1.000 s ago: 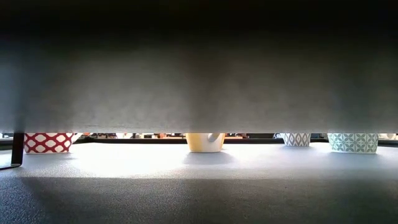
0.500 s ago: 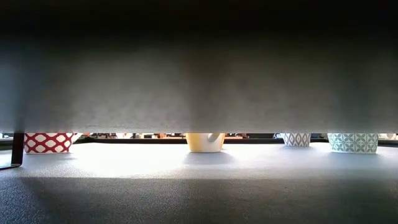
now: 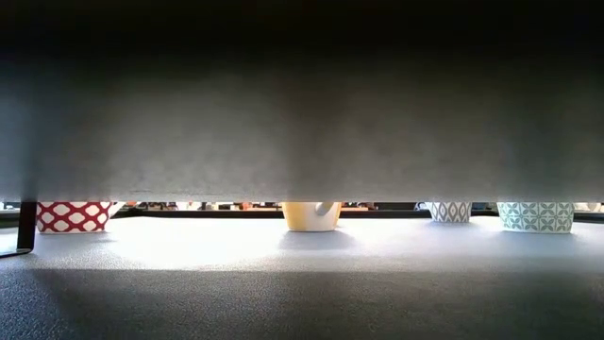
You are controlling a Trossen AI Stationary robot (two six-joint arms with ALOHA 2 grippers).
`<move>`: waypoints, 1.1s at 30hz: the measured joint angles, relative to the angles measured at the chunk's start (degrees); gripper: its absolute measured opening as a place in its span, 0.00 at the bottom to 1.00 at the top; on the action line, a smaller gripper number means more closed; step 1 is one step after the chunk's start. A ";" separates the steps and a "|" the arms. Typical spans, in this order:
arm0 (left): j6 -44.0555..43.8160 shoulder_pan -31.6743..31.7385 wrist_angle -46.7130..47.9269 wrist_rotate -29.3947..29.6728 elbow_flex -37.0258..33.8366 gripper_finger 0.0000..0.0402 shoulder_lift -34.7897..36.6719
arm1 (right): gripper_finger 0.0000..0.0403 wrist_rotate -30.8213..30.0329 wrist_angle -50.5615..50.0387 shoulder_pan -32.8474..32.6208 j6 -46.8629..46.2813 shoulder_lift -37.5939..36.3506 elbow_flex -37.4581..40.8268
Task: Place coffee mugs
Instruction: Put the red mug on the shelf
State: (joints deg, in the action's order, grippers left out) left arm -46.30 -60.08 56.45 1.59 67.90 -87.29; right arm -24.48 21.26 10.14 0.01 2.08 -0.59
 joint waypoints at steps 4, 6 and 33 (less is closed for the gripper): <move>3.49 -0.01 -0.16 0.82 -0.18 0.31 -1.13 | 0.17 -0.01 0.00 0.01 0.00 0.01 -0.01; 4.76 -0.01 -0.17 0.95 -0.19 0.31 -1.52 | 0.17 -0.01 0.02 0.01 0.00 -0.01 0.00; 18.20 0.08 -6.55 2.40 -4.41 0.14 -2.42 | 0.17 0.01 0.00 0.01 0.00 -0.01 0.01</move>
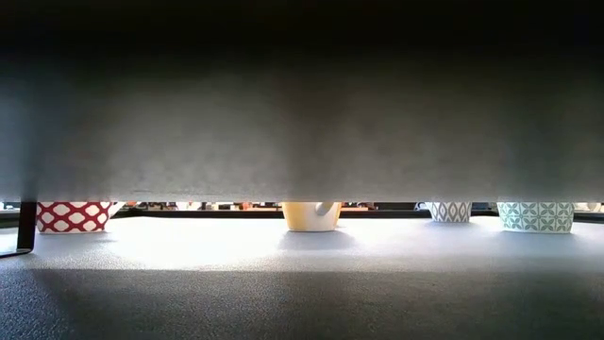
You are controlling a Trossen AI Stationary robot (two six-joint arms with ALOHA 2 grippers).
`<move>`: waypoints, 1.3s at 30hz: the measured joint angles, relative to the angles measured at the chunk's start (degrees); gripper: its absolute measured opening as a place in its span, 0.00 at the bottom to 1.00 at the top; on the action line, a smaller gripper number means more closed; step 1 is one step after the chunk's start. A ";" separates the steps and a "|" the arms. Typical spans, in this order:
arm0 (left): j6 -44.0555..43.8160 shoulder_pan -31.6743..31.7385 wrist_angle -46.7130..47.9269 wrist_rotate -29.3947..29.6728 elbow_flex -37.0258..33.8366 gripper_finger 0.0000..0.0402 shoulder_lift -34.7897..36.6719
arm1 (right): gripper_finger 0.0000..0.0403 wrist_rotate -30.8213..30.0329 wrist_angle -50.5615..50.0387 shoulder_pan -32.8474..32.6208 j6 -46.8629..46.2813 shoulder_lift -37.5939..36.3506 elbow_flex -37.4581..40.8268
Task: Place coffee mugs
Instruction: Put the red mug on the shelf
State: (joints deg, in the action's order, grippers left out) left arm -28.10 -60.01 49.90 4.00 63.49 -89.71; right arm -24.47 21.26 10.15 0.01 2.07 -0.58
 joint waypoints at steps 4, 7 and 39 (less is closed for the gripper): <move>-0.91 0.00 -1.09 0.39 -0.85 0.11 0.00 | 0.17 -0.01 0.01 0.00 0.00 0.02 -0.01; -2.25 0.00 -1.25 1.04 -0.83 0.07 0.00 | 0.17 -0.02 0.02 0.00 0.00 0.02 -0.02; -17.54 -0.22 35.13 14.00 21.11 0.01 0.46 | 0.17 0.00 0.00 0.00 0.00 0.02 -0.02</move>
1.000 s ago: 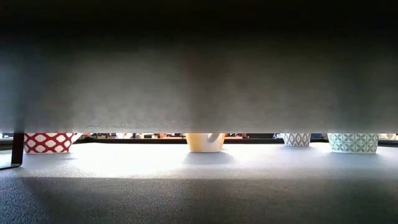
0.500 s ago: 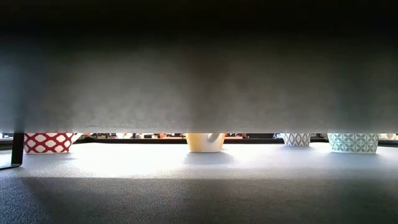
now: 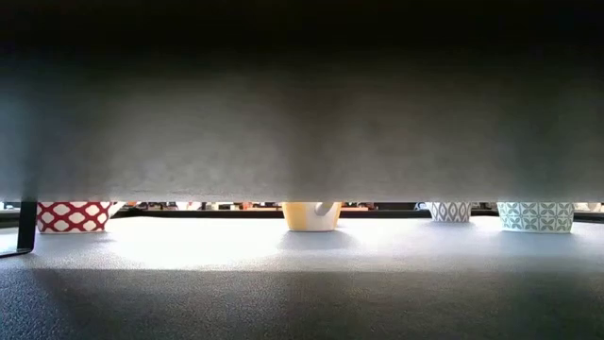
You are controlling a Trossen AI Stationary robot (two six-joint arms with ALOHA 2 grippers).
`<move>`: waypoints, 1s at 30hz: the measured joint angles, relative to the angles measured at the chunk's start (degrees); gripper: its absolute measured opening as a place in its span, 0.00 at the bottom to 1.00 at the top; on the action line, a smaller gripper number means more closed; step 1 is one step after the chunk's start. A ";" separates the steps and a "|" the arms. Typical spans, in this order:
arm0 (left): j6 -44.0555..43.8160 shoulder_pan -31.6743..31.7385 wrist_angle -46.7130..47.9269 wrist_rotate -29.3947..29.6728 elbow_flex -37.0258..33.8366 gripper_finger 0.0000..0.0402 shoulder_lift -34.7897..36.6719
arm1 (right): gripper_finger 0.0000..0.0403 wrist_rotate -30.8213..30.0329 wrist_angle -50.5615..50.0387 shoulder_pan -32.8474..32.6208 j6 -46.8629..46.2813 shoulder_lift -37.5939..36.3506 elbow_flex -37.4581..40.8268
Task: Place coffee mugs
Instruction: Put the red mug on the shelf
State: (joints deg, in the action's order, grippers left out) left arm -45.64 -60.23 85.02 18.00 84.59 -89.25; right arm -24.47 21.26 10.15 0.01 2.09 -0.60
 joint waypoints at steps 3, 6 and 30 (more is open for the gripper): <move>-0.07 -0.02 3.64 2.80 1.54 0.01 0.02 | 0.17 -0.01 0.01 -0.01 0.01 -0.01 0.00; -0.01 0.17 5.08 5.58 2.04 0.01 0.24 | 0.17 0.00 0.00 0.00 0.00 -0.02 0.00; 15.65 0.50 -0.78 32.01 4.03 0.02 2.19 | 0.17 0.00 0.01 -0.01 0.00 0.00 0.00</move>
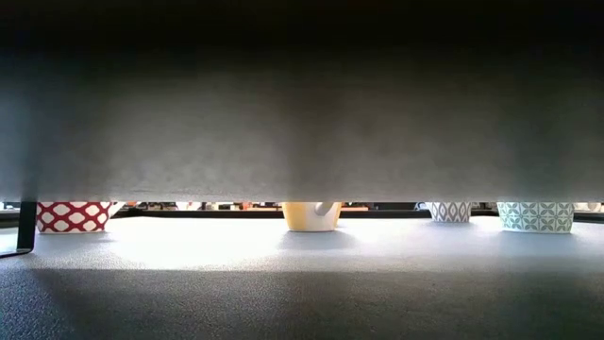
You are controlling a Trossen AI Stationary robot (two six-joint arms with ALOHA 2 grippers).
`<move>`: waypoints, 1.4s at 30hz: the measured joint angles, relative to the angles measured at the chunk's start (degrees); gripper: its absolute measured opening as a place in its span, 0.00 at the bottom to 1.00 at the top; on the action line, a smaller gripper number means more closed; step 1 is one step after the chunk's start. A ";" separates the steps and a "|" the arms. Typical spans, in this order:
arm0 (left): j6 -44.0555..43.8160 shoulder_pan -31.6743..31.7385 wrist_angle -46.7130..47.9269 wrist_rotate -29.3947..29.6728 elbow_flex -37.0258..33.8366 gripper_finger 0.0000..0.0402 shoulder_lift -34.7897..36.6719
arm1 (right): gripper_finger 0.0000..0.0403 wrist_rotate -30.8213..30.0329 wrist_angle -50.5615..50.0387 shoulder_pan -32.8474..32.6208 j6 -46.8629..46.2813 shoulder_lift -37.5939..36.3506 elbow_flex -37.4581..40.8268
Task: Place coffee mugs
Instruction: Put the red mug on the shelf
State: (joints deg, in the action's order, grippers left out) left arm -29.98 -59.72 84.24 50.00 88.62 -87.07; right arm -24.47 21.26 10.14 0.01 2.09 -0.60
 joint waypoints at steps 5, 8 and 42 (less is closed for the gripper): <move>8.20 0.00 -7.53 0.00 2.61 0.02 0.00 | 0.17 -0.02 -0.01 -0.01 0.00 0.00 0.02; 12.28 0.00 -12.77 -0.34 3.32 0.02 0.00 | 0.17 0.01 -0.01 0.01 0.00 0.00 0.00; -3.59 2.78 -38.50 -21.31 3.54 0.02 -8.82 | 0.17 -0.01 0.01 0.01 0.00 0.00 0.00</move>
State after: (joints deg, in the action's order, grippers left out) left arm -33.58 -56.95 45.75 28.69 92.16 -95.88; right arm -24.48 21.27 10.15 0.01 2.09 -0.60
